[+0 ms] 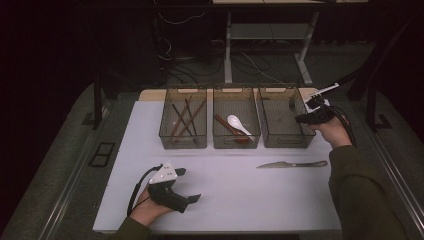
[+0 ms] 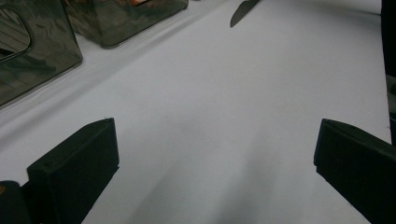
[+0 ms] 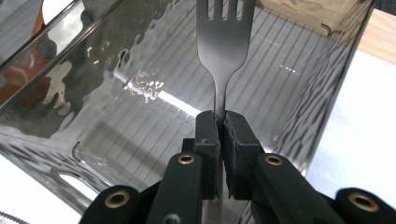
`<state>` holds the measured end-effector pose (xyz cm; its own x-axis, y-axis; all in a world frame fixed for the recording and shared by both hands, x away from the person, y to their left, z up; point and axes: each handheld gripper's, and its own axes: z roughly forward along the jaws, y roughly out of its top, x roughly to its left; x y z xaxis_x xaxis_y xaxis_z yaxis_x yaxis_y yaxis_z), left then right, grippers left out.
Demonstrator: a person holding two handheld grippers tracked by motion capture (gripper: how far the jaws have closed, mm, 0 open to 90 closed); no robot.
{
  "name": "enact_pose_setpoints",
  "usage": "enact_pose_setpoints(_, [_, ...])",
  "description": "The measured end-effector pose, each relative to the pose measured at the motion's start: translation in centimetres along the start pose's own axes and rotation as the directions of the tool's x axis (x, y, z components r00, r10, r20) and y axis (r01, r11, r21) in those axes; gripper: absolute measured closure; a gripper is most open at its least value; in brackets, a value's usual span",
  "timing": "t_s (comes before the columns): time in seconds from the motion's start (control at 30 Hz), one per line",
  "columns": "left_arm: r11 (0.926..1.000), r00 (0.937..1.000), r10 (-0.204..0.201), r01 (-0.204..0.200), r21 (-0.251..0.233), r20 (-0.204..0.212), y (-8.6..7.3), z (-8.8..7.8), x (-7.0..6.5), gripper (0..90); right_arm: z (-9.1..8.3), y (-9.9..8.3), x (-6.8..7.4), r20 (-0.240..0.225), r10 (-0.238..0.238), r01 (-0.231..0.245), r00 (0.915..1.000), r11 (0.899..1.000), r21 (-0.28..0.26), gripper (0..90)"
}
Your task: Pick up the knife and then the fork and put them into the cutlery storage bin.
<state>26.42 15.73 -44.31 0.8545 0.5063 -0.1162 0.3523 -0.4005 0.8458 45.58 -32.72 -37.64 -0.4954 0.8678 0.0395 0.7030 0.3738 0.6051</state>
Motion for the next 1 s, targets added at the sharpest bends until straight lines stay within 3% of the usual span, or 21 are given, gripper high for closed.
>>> enact_pose_setpoints(0.3, [1.0000, 1.0000, 0.001, -0.001, 0.005, 0.001, 0.0, 0.0, 0.0, 0.0, 1.6, 0.3, 0.2, -0.020, 0.022, -0.021, 0.9996, 1.000, 0.021, 81.6])
enact_pose_setpoints(0.5, [1.0000, 1.0000, -0.001, 0.001, 0.001, 0.000, -0.1, 0.0, 0.0, 0.0, 1.7, 0.3, 0.3, -0.044, 0.033, -0.033, 0.9985, 0.999, 0.004, 67.3])
enact_pose_setpoints(0.73, [1.0000, 1.0000, 0.001, -0.001, 0.004, 0.000, 0.0, 0.0, 0.0, 0.0, 0.1, 0.2, 0.4, -0.092, 0.051, -0.057, 0.9945, 0.996, -0.068, 55.0])
enact_pose_setpoints(0.8, [1.0000, 1.0000, 0.002, -0.002, 0.006, 0.001, 0.0, 0.0, 0.0, 0.0, -0.5, 0.1, 0.5, -0.124, 0.049, -0.061, 0.9910, 0.994, -0.095, 51.5])
enact_pose_setpoints(1.0, [1.0000, 1.0000, 0.002, -0.002, 0.005, -0.001, 0.0, 0.0, 0.0, 0.0, -2.3, -0.3, 1.7, -0.132, 0.021, -0.044, 0.9910, 0.984, -0.174, 45.2])
